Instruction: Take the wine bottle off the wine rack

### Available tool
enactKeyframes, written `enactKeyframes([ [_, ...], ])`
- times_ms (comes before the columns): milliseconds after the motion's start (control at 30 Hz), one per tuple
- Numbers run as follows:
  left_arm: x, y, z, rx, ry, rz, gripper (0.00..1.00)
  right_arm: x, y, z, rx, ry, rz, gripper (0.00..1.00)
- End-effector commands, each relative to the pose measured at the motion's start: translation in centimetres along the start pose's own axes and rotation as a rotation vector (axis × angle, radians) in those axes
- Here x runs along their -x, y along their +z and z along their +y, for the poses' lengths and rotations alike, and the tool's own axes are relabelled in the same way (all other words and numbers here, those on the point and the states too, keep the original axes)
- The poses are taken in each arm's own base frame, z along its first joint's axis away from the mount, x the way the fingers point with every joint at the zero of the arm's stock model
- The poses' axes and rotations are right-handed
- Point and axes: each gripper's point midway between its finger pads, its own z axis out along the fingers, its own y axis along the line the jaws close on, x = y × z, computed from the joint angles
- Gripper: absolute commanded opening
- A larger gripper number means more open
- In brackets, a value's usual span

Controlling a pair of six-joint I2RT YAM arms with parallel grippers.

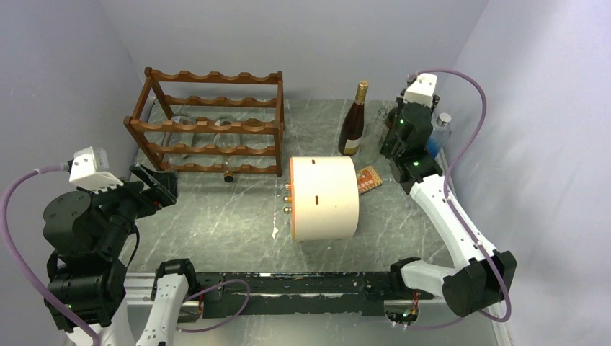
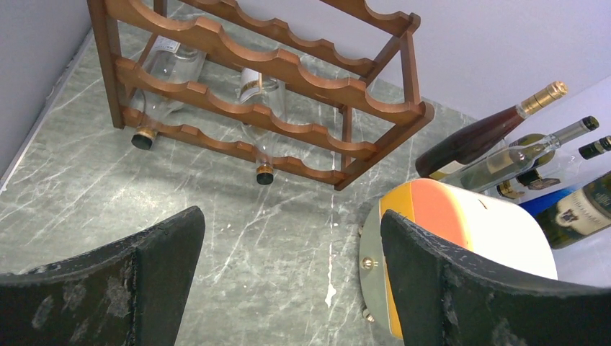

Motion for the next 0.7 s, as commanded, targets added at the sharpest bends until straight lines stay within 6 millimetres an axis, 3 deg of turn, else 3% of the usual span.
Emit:
enactKeyframes([
  [0,0.5,-0.6,-0.8,-0.037,0.012,-0.012,0.95,0.4,0.0,-2.1,-0.044,0.295,-0.075,0.0],
  [233,0.1,-0.4,-0.6,-0.035,0.016,-0.002,0.95,-5.1,-0.7,-2.8,-0.115,0.276,-0.07,0.0],
  [400,0.0,0.0,-1.1,-0.06,0.015,0.01,0.95,-7.7,-1.8,-4.0,-0.177,0.297,-0.071,0.0],
  [667,0.4,0.5,-1.5,-0.082,0.027,0.024,0.95,-11.4,-2.5,-4.3,-0.187,0.381,-0.049,0.0],
])
